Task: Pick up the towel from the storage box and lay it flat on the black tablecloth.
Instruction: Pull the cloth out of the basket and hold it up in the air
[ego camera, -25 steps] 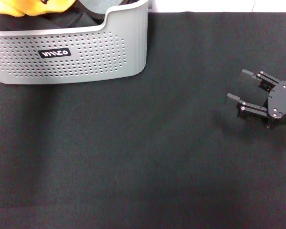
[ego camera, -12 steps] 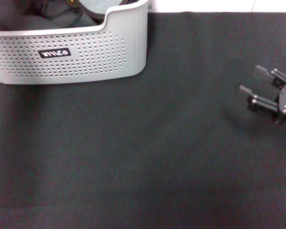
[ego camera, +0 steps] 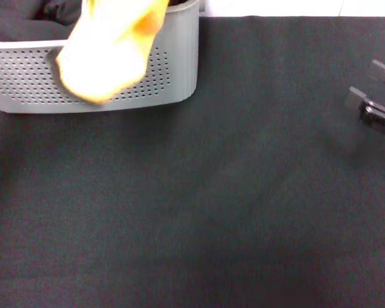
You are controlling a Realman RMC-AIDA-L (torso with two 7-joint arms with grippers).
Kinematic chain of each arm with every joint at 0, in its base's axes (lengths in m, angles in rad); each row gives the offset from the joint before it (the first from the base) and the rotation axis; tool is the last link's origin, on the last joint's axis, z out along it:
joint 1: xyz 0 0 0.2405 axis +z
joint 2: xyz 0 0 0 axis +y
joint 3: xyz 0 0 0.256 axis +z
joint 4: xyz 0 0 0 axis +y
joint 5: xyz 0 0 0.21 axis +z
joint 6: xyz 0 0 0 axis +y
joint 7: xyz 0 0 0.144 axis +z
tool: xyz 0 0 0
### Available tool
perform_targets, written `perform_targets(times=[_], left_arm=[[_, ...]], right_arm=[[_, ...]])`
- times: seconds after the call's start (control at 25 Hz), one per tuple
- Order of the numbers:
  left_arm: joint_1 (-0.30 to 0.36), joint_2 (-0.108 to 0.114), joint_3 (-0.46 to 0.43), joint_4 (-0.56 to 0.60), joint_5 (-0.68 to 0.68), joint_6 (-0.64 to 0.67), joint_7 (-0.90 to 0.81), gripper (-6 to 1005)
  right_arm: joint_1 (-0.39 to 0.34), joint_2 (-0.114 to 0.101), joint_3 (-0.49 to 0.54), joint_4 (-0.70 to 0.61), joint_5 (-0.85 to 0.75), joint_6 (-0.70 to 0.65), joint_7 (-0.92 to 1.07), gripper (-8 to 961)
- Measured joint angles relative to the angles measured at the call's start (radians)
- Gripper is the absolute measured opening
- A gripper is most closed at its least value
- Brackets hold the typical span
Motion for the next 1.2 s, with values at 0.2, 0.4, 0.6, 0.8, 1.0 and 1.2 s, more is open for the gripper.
perform_targets(times=[0.2,0.4,0.6,0.8,1.0,1.2], left_arm=[[0.028,0.001,0.004,-0.005,-0.03,0.213,0.044,16],[0.039,-0.003,0.081,-0.017,-0.027,0.292,0.052,16],[0.041,0.004,0.152,-0.03,-0.031,0.294,0.025,16],[0.04,0.001,0.175,-0.043,-0.022,0.295,0.021,16],[0.032,-0.004,0.172,-0.072,-0.022,0.295,0.03,16],[0.031,-0.009,0.169,-0.088,0.0,0.288,0.034,17]], right_arm=[[-0.006,-0.004,-0.03,-0.101,-0.012,-0.212,-0.011,838],[0.036,-0.022,-0.077,-0.12,-0.013,-0.357,0.023,839],[0.077,-0.01,-0.164,-0.125,-0.012,-0.394,0.043,825],[0.118,0.005,-0.2,-0.116,-0.013,-0.36,0.044,800],[0.154,0.009,-0.272,-0.097,-0.011,-0.314,0.064,775],[0.148,0.013,-0.293,-0.08,0.019,-0.34,0.06,750]])
